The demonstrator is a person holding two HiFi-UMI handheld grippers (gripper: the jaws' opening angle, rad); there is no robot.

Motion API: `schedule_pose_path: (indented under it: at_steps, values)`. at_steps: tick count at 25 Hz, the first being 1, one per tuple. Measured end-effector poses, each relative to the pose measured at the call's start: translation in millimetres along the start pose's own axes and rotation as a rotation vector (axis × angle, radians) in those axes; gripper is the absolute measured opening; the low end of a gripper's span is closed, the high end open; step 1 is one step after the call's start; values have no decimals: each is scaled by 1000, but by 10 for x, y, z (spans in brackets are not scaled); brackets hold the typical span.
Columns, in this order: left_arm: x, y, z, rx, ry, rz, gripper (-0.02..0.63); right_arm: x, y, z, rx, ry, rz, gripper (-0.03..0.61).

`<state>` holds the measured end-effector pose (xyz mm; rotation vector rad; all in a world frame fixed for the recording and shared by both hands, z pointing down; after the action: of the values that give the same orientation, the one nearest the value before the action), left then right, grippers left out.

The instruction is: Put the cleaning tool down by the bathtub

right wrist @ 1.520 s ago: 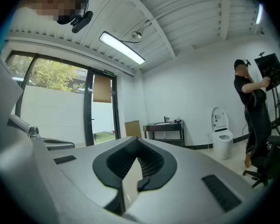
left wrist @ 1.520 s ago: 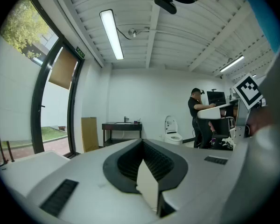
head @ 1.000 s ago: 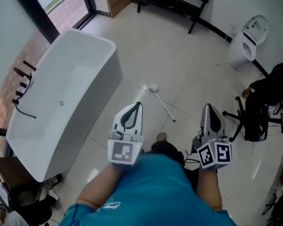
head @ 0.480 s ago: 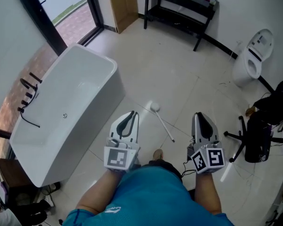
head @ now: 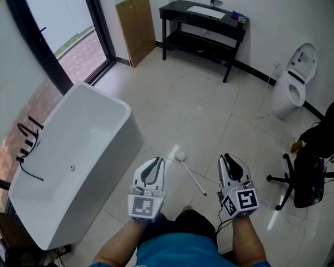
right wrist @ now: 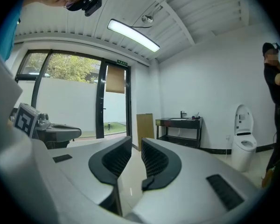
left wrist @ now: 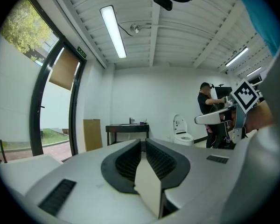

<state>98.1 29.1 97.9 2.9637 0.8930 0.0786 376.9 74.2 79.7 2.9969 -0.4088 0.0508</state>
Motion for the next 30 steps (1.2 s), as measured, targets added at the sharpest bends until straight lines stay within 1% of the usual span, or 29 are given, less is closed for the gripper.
schedule_pose_path:
  at_steps: [3, 5, 9, 16, 19, 22, 25, 30]
  values:
    - [-102, 217, -418, -7, 17, -16, 29, 74, 249, -451, -25, -7, 3, 94]
    - [-201, 349, -804, -27, 18, -27, 29, 102, 439, -827, -43, -12, 4, 101]
    - [-369, 663, -1764, -56, 6, -34, 29, 188, 858, -1745, -77, -14, 14, 109]
    - [-376, 1214, -3486, -84, 3, -49, 29, 473, 1438, -3485, -157, -14, 53, 110]
    - [-363, 1381, -4221, -90, 16, -81, 29, 594, 1658, -4202, -178, -11, 56, 110]
    - [-422, 1469, -4915, -118, 8, -94, 29, 656, 1866, -4923, -224, -27, 76, 110]
    - [-517, 1566, -5523, -148, -5, -105, 29, 720, 2035, -5634, -282, -45, 94, 110]
    - [-612, 1742, -6327, -195, 10, -115, 29, 792, 2205, -6779, -420, -47, 112, 110]
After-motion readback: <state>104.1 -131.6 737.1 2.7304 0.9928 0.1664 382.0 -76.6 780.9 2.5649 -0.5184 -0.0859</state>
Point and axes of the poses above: the fingertips, and each gripper's own axes: y forward along the fingers, x to its right, z out of its top, the point moved 10 cm from there along -y, backward along the fingers, and after that the axes turned 2 degrees about z, right-handed, at the moved point
